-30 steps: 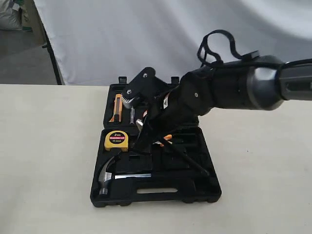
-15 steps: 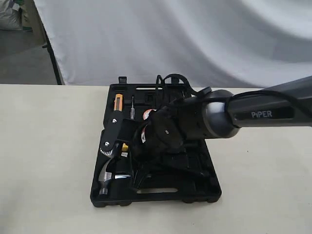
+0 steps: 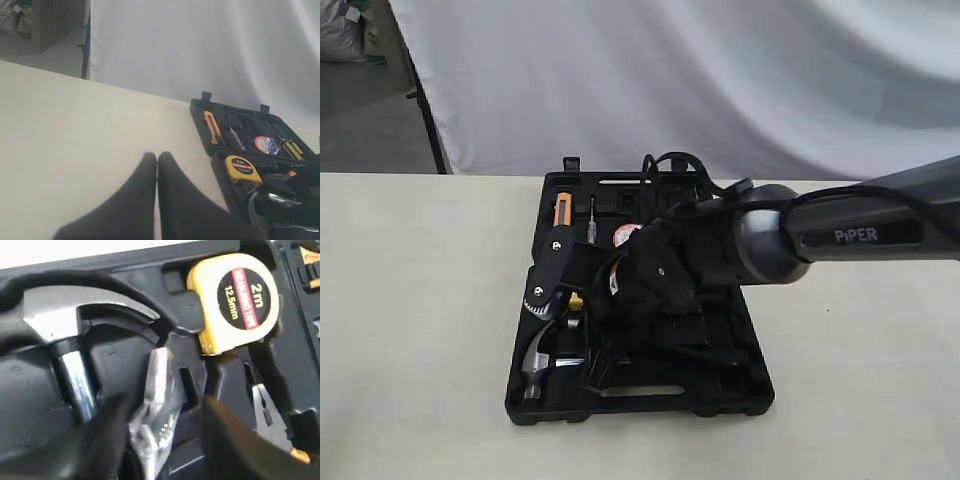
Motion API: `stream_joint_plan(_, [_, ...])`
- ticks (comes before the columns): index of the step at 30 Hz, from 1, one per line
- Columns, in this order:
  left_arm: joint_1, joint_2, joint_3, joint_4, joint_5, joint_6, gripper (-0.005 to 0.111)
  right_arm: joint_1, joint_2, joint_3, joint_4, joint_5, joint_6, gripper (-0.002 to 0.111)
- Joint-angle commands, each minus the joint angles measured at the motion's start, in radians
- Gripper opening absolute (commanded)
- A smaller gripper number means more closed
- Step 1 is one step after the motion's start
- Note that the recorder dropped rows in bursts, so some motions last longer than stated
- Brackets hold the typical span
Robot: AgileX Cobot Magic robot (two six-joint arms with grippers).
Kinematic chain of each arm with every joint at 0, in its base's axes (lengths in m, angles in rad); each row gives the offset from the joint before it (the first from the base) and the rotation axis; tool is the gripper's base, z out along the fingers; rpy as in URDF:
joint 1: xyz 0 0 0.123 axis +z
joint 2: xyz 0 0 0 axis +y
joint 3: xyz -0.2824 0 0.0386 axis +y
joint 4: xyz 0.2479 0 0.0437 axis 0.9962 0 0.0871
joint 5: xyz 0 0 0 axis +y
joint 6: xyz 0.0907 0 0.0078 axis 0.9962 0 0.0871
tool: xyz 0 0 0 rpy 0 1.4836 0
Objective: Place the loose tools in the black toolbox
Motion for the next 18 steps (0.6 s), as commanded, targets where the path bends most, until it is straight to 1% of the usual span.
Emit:
stream_joint_plan(1, [0.025, -0.003, -0.003, 0.004, -0.007, -0.005, 0.001, 0.000, -0.046, -0.001, 0.018, 0.009, 0.011, 0.067])
stream_joint_plan(7, [0.025, -0.003, -0.003, 0.004, -0.007, -0.005, 0.001, -0.024, -0.138, -0.001, 0.034, -0.002, 0.011, 0.068])
stream_joint_plan(11, [0.025, -0.003, -0.003, 0.004, -0.007, -0.005, 0.001, -0.063, -0.131, -0.001, 0.069, 0.048, 0.011, 0.068])
stream_joint_plan(13, [0.025, -0.003, -0.003, 0.004, -0.007, -0.005, 0.001, -0.068, -0.116, -0.001, 0.080, 0.079, 0.009, 0.065])
stream_joint_plan(14, [0.025, -0.003, -0.003, 0.004, -0.007, -0.005, 0.001, -0.068, -0.105, -0.001, 0.080, 0.093, 0.003, 0.062])
stream_joint_plan(15, [0.025, -0.003, -0.003, 0.004, -0.007, -0.005, 0.001, -0.063, -0.090, -0.001, 0.080, 0.114, -0.004, 0.051])
stream_joint_plan(16, [0.025, -0.003, -0.003, 0.004, -0.007, -0.005, 0.001, -0.060, -0.083, -0.001, 0.080, 0.120, -0.008, 0.045])
stream_joint_plan(17, [0.025, -0.003, -0.003, 0.004, -0.007, -0.005, 0.001, -0.058, -0.068, -0.001, 0.080, 0.122, -0.012, 0.031])
stream_joint_plan(18, [0.025, -0.003, -0.003, 0.004, -0.007, -0.005, 0.001, -0.056, -0.059, -0.001, 0.080, 0.122, -0.012, 0.024])
